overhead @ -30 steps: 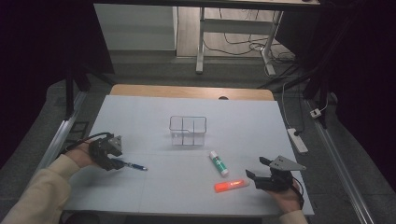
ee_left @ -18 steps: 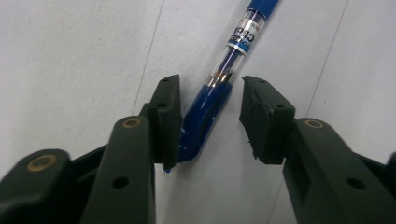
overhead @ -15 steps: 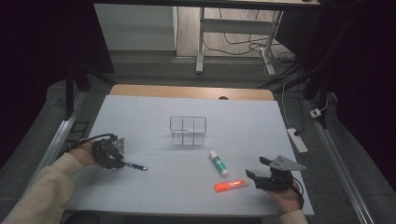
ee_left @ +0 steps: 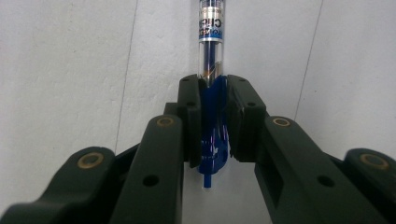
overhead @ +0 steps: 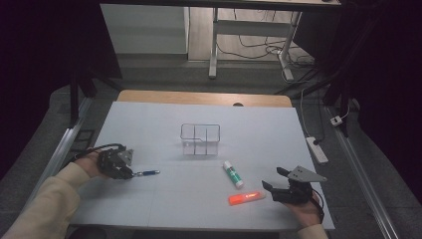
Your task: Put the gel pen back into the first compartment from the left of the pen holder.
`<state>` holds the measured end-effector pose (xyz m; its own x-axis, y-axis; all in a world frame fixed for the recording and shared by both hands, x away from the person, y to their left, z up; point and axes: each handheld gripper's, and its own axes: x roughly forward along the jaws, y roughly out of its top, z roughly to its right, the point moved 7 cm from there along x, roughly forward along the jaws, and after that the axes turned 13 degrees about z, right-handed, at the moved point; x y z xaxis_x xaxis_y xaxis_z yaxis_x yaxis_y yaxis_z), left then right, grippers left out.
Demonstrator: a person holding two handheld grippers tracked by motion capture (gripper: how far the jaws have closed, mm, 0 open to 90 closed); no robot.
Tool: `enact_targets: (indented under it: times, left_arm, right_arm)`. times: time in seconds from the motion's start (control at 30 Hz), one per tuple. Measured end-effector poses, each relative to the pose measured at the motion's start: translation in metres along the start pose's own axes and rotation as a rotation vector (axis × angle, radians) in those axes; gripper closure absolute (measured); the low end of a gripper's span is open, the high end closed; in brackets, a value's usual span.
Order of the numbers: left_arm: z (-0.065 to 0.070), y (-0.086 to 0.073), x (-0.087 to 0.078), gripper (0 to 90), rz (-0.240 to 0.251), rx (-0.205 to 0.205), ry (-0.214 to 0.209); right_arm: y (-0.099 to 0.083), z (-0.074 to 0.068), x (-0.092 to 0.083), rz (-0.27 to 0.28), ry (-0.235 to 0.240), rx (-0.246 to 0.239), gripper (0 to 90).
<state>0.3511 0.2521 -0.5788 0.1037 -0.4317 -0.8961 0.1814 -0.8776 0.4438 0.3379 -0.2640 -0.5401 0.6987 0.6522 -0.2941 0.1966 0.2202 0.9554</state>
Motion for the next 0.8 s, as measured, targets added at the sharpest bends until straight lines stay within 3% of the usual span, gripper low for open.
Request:
enact_targets:
  times: [0.13,0.33,0.6,0.8]
  left_arm:
    - [0.001,0.001,-0.001,76.2,0.001,0.009,0.02]
    - [0.0,0.005,-0.01,76.3,0.053,0.005,0.049]
    - [0.009,0.028,-0.015,76.2,0.156,-0.071,0.09]
    - [0.01,0.043,-0.01,76.2,0.19,-0.129,0.121]
  right_arm:
    - [0.0,0.0,0.0,0.001,-0.001,0.001,22.0]
    - [0.0,0.0,0.0,0.002,-0.002,0.002,21.9]
    - [0.003,0.0,-0.001,0.019,-0.004,-0.002,22.2]
    - [0.005,-0.002,-0.001,0.023,-0.001,-0.01,22.3]
